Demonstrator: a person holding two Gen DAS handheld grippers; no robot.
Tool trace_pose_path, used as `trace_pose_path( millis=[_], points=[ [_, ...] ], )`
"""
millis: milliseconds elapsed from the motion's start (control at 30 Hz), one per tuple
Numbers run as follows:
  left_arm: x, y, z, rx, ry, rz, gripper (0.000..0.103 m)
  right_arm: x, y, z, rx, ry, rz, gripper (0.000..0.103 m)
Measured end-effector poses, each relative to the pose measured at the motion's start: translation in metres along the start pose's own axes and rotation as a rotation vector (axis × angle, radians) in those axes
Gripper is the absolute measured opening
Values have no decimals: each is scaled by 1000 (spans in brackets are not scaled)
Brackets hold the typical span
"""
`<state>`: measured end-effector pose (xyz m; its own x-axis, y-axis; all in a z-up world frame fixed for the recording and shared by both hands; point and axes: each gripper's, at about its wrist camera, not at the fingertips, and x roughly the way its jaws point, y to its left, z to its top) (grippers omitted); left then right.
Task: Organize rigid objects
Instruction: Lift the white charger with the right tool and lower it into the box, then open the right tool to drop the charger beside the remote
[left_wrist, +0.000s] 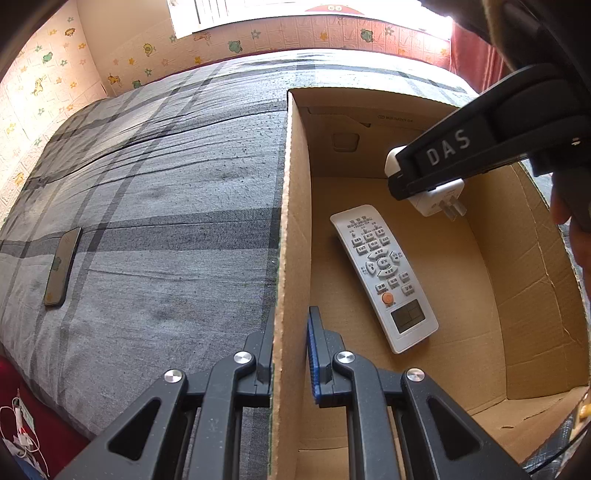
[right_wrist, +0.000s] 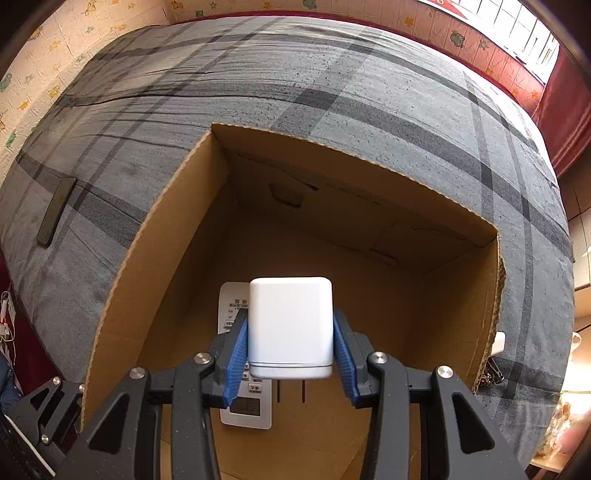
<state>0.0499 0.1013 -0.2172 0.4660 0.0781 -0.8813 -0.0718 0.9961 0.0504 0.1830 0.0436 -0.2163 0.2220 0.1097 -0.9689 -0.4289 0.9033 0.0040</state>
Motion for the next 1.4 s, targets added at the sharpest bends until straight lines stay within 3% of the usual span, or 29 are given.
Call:
trace_pose_path(
  millis=[400,1067,1400],
  points=[
    [1,1,1,-3,5,-2,14,50,2,5,15,99,-55,46],
    [1,0,2,3,5,4,14,45,-5,9,32,95,-37,46],
    [2,0,3,2,6,6,14,34,-7,8,35,54,-41,53]
  ],
)
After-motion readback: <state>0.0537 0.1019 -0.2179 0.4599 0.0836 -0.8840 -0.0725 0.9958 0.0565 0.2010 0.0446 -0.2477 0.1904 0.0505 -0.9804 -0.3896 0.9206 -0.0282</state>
